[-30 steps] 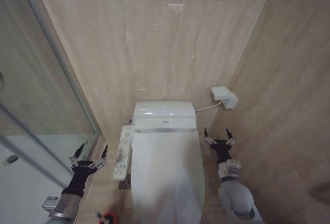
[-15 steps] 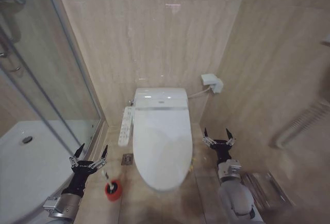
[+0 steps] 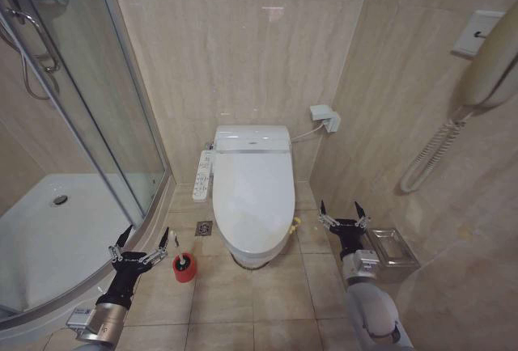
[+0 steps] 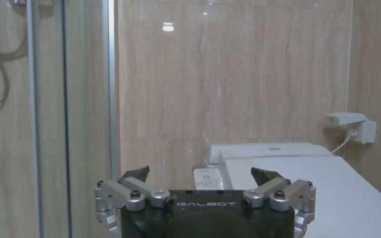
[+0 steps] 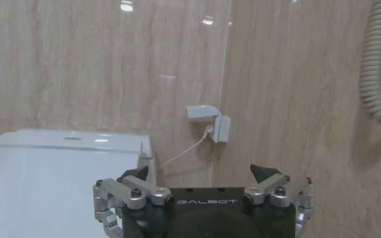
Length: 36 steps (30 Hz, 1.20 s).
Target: Open the toilet lid, clean the toilet bowl with a toilet brush, close the toilet lid, and flush.
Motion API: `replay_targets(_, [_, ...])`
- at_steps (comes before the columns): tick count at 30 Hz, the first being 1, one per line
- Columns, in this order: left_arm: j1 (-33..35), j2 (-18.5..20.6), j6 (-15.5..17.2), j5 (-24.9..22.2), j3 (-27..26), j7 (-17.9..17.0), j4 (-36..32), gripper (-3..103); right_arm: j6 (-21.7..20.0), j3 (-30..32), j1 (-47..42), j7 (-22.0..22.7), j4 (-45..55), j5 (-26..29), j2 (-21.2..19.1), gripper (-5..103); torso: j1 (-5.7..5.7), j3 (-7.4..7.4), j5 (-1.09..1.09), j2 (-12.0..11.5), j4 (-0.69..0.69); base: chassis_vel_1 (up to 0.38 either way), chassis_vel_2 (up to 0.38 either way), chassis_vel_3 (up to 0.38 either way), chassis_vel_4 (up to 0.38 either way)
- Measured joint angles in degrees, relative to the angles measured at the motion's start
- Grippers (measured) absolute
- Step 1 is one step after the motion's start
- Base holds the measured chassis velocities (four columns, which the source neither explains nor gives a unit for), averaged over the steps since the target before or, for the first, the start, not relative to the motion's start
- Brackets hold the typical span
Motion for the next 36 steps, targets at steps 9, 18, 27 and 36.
replay_targets(9, [0.02, -0.01, 0.00, 0.00, 0.00, -0.01, 0.00, 100, 0.00, 0.00, -0.01, 0.00, 0.00, 0.00, 0.00, 100, -0.06, -0.02, 0.00, 0.01, 0.02, 0.079, -0.097, -0.094, 0.117])
replay_targets(18, [0.07, -0.02, 0.00, 0.00, -0.01, 0.00, -0.01, 100, 0.00, 0.00, -0.05, 0.00, 0.00, 0.00, 0.00, 100, -0.14, -0.06, 0.01, 0.06, 0.02, 0.180, -0.198, -0.168, 0.184])
replay_targets(27, [0.00, -0.01, 0.00, 0.00, 0.00, 0.00, -0.01, 100, 0.00, 0.00, 0.00, 0.00, 0.00, 0.00, 0.00, 100, -0.01, 0.00, 0.01, 0.00, 0.01, -0.006, 0.011, 0.003, -0.017])
replay_targets(36, [0.06, -0.01, 0.00, 0.00, 0.00, 0.00, -0.01, 100, 0.00, 0.00, -0.04, 0.00, 0.00, 0.00, 0.00, 100, -0.12, -0.05, 0.00, 0.05, 0.01, 0.104, -0.088, -0.099, 0.100])
